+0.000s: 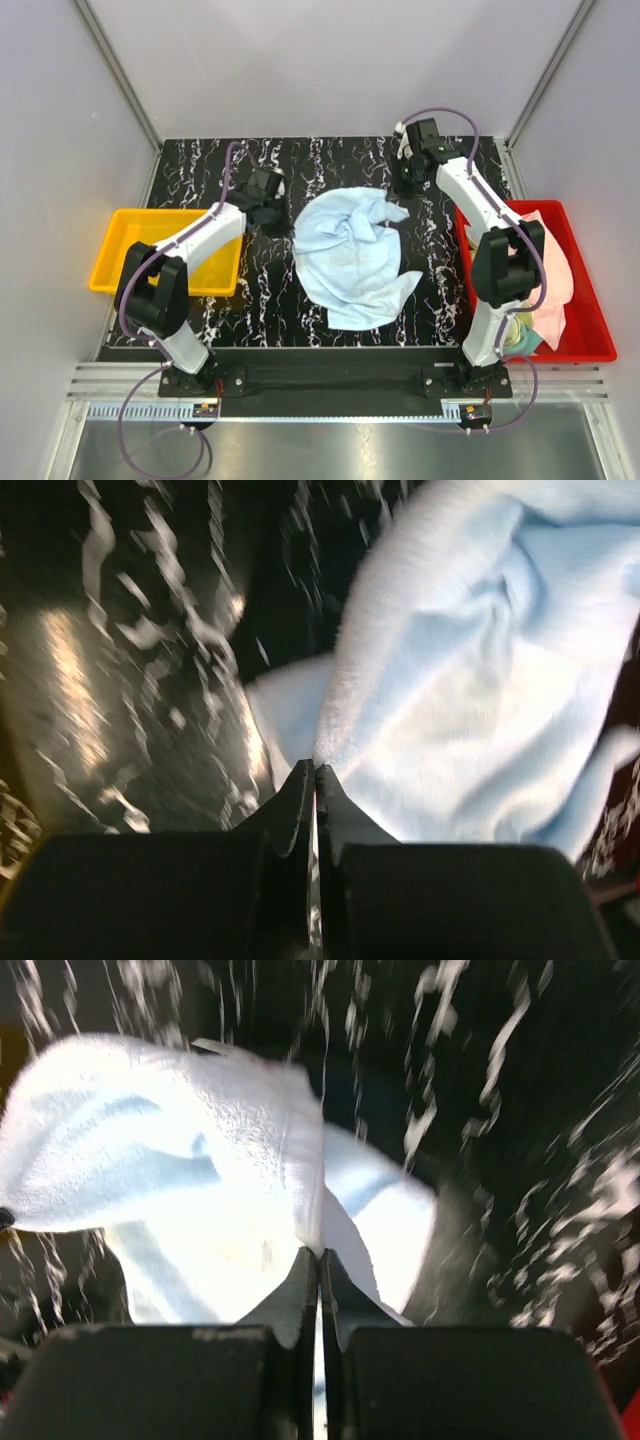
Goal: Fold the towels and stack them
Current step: Flatten out the crumpled towel
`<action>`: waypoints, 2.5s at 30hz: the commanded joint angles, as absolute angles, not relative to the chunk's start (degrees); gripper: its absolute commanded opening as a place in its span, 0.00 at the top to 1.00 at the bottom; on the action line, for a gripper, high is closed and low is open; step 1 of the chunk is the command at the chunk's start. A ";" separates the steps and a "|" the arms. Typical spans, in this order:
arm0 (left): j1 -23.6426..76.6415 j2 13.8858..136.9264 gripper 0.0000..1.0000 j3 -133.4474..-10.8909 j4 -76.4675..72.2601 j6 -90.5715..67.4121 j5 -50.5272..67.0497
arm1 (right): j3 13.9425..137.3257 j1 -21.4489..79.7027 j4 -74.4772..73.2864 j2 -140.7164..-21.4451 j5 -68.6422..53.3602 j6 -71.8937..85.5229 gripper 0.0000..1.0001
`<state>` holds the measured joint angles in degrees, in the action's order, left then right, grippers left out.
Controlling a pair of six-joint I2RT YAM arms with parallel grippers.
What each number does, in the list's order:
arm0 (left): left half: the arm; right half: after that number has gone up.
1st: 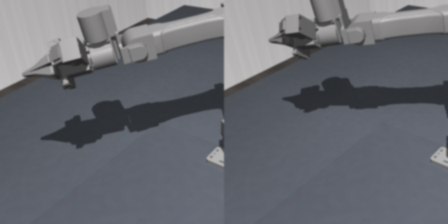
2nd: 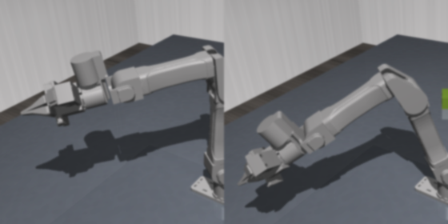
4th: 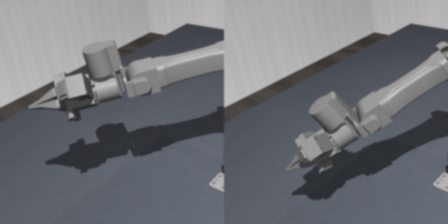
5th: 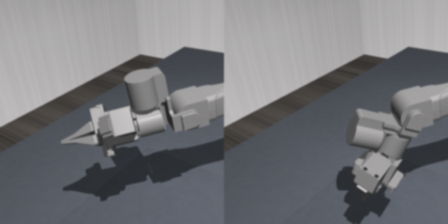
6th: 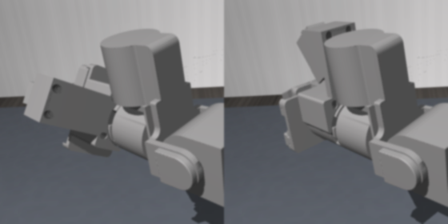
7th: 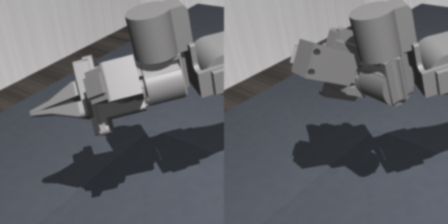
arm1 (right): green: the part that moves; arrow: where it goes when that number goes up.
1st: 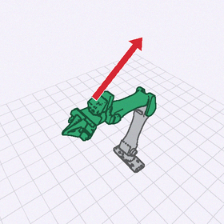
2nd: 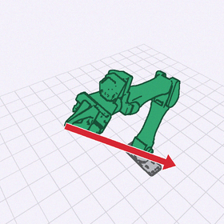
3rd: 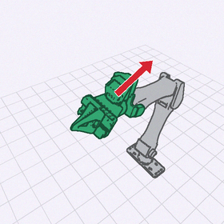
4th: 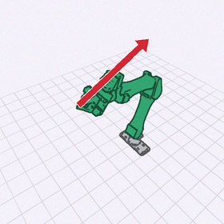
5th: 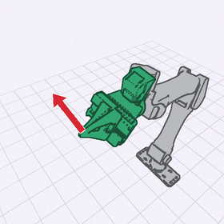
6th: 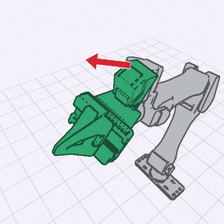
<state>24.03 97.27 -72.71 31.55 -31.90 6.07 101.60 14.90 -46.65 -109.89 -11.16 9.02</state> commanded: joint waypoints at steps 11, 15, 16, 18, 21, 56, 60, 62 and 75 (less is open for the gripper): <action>32.79 90.69 0.51 -62.47 33.64 -34.91 -1.48 | 85.17 16.96 -40.69 -111.53 -13.75 7.21 0.77; 26.04 95.52 0.48 -76.42 34.28 -31.03 -0.62 | 85.87 16.44 -42.71 -109.52 -5.20 14.03 0.59; 25.23 96.84 0.47 -78.99 33.76 -29.72 2.26 | 86.04 15.91 -42.89 -107.60 -4.40 16.15 0.57; 24.52 100.88 0.46 -82.60 30.07 -24.80 4.47 | 85.00 15.65 -42.11 -104.95 -3.61 22.63 0.53; 24.52 108.43 0.45 -91.64 28.82 -20.13 10.19 | 80.52 15.03 -40.35 -99.24 -2.64 32.82 0.48; 27.95 118.83 0.47 -91.84 21.62 -21.62 29.36 | 46.32 12.04 -23.91 -85.00 -7.39 71.63 0.50; 27.69 118.39 0.46 -92.98 23.54 -20.31 26.64 | 45.00 12.13 -24.26 -83.85 -5.71 71.81 0.50; 27.07 117.95 0.46 -93.60 24.17 -20.04 25.58 | 44.56 12.13 -24.35 -83.85 -5.63 72.25 0.50; 27.24 112.86 0.45 -88.69 21.11 -21.18 29.35 | 40.61 12.13 -15.21 -86.04 -7.82 74.18 0.67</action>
<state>26.65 117.21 -90.54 24.60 -20.93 27.07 41.93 12.12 -18.63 -84.82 -8.08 72.14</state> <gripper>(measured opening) 0.552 0.366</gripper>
